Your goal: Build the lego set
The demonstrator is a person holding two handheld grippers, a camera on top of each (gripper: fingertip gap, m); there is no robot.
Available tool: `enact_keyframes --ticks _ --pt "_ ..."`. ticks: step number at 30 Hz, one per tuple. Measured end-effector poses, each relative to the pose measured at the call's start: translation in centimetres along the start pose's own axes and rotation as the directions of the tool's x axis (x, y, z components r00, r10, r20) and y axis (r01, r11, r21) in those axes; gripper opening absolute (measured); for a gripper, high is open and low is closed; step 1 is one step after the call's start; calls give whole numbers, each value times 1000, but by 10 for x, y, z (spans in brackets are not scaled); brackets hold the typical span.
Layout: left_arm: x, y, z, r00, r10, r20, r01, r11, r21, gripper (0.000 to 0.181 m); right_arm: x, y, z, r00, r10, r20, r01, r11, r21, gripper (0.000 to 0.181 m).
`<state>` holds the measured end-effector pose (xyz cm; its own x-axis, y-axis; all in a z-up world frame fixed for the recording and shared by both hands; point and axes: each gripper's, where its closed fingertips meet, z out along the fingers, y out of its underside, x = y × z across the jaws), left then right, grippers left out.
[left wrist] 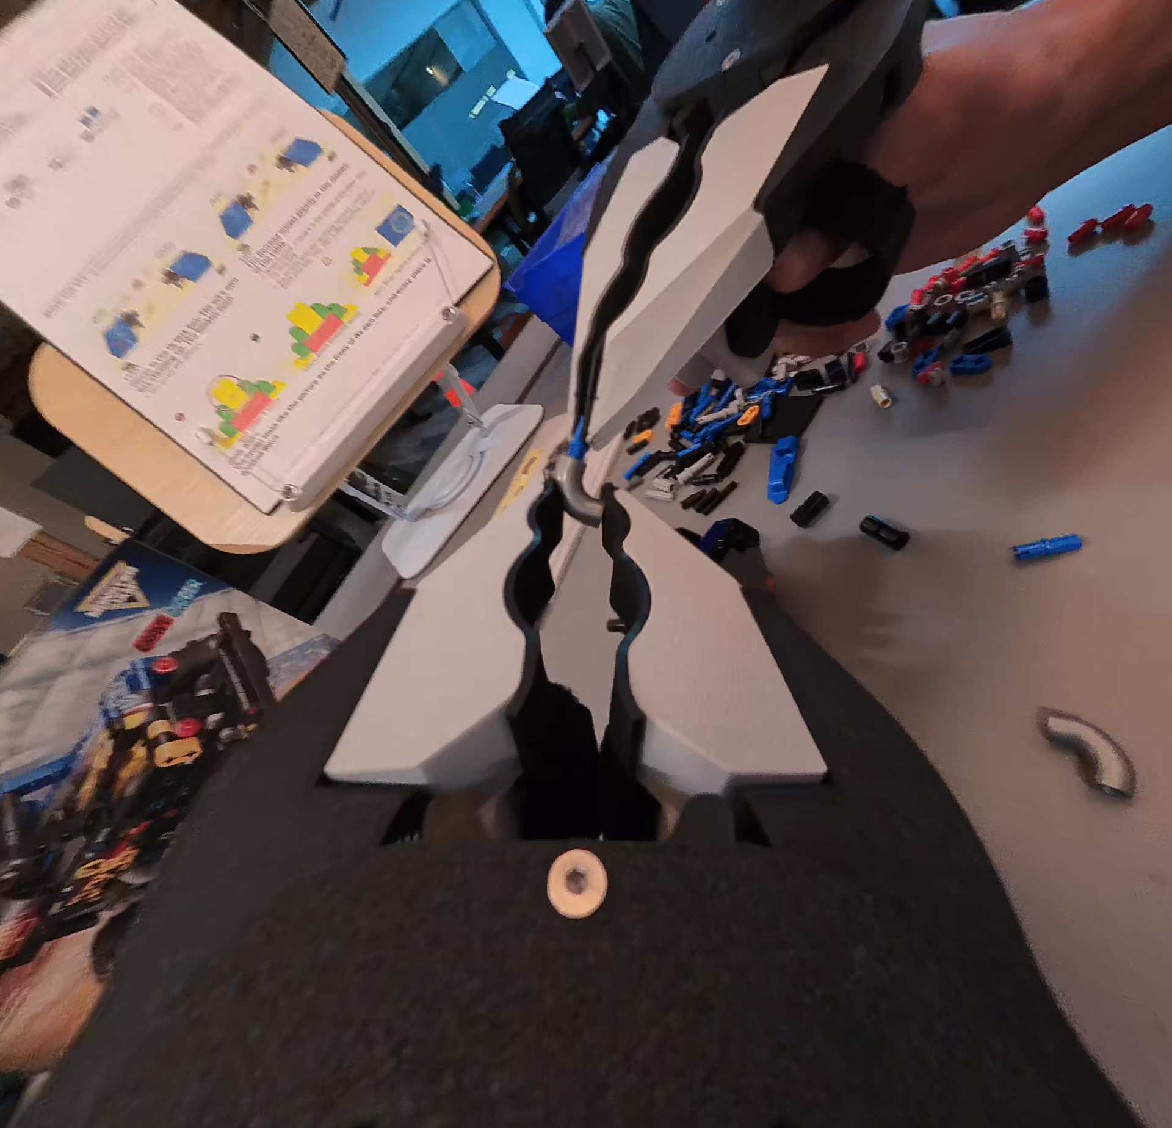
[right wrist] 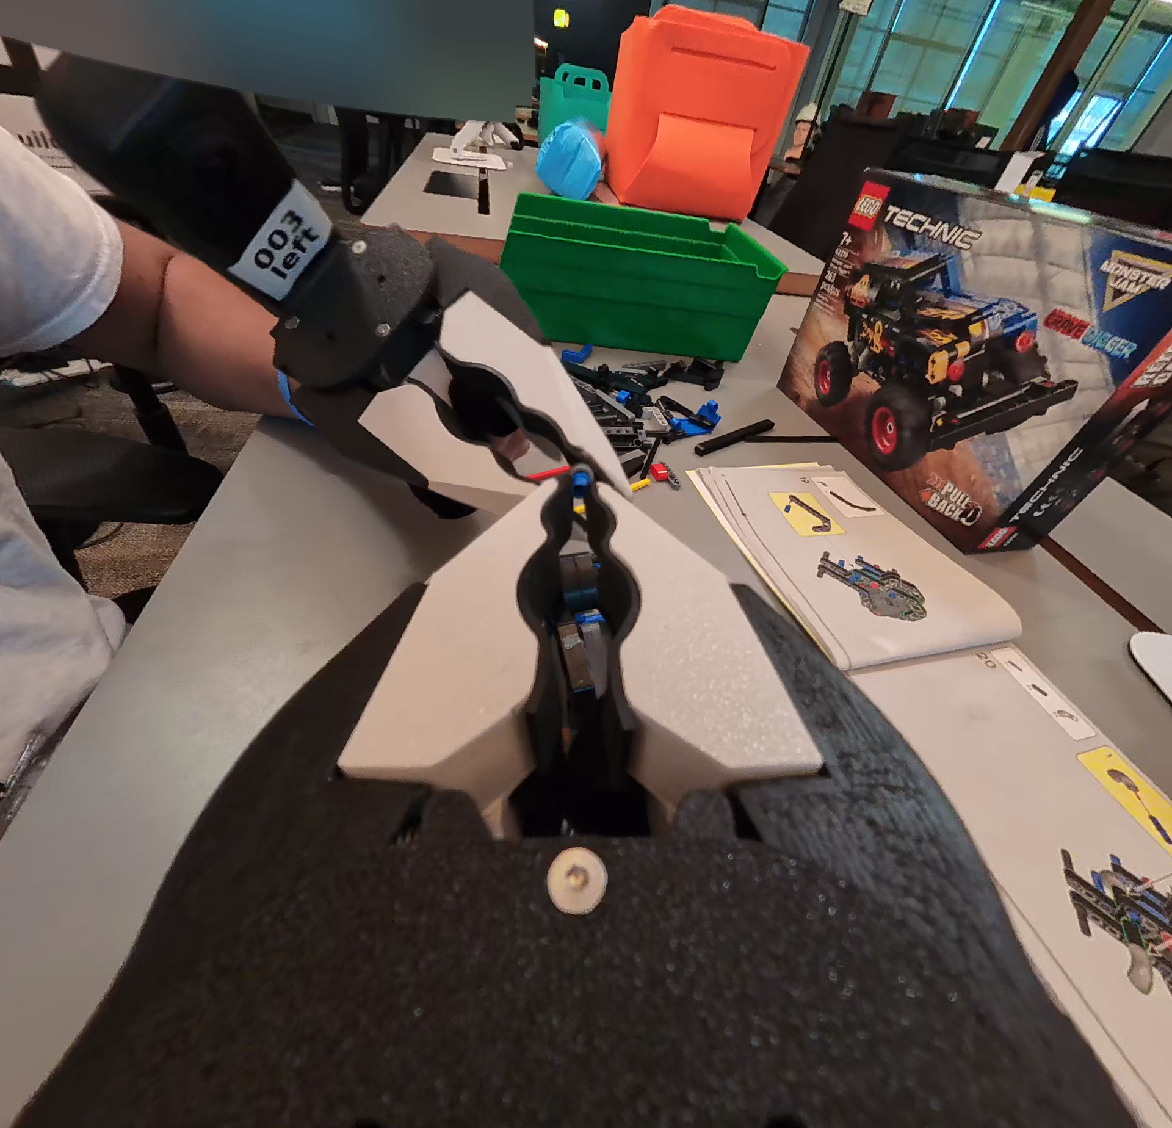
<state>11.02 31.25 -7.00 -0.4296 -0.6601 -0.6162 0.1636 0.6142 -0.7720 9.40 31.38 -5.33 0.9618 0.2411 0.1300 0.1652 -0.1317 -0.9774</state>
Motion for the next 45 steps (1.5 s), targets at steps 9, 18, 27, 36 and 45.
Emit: enact_keyframes --ticks 9,18,27,36,45 --pt "-5 2 0 996 78 50 -76 996 -46 9 3 5 2 1000 1 -30 -2 1000 -19 3" --pt "2 4 0 970 -183 -157 180 983 -32 19 3 11 0 999 -43 19 44 998 -41 3" --pt "11 -5 -9 841 -395 -370 409 912 -45 24 1 12 -5 974 -226 2 225 972 -62 3" --pt "6 10 4 992 -81 -95 77 996 -41 9 4 15 1 994 -85 -67 76 990 -122 3" --pt "8 13 5 997 -23 -70 19 999 -45 12 5 25 5 996 -50 -74 37 984 -174 3"
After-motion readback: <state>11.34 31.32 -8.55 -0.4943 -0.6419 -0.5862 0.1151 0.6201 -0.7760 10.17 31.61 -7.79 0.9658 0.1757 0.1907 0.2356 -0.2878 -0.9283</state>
